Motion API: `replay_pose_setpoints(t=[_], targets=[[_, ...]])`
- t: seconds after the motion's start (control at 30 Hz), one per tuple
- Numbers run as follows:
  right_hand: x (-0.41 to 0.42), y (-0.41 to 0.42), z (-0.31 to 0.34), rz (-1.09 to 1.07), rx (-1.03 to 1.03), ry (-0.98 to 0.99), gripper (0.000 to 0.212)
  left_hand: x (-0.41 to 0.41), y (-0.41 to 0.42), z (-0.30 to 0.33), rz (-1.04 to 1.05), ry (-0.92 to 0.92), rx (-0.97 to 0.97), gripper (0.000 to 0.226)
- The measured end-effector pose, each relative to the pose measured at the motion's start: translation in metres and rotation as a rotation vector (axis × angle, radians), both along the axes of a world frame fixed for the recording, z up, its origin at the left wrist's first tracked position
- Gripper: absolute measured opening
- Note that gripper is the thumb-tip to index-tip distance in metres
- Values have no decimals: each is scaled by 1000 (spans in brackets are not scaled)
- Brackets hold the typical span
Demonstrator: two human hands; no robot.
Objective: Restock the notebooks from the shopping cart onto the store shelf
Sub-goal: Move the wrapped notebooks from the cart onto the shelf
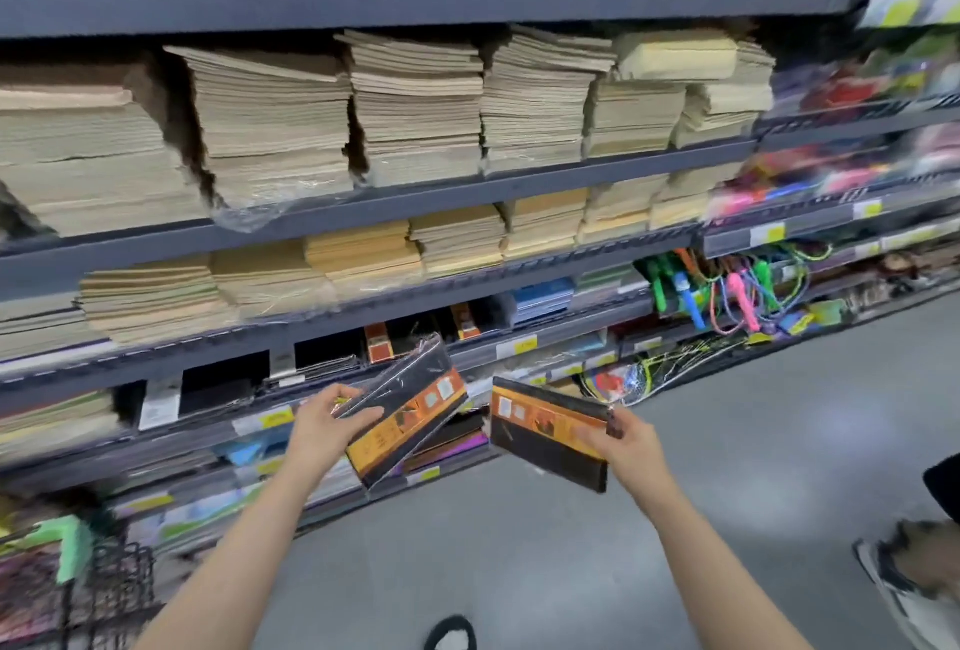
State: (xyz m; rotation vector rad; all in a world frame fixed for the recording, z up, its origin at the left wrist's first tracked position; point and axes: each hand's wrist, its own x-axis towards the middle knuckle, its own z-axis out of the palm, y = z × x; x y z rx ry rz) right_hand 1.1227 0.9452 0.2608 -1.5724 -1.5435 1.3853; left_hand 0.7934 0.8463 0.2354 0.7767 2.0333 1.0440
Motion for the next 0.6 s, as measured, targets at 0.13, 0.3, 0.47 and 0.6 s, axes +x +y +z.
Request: replay_pose_setpoints(t=[0.13,0.3,0.47,0.6], targets=[[-1,38,3,19,92,10,39,13,16,2,96,2,30,18],[-9,75,21,215,192,-18,40,35,12,8,111,275,-47,33],[-33,97,27,565,230,-144,44,75,15,23,-247,401,-134,21],[-53,91,27,775,208,-182,46,113,29,32,-582,509,-238,47]])
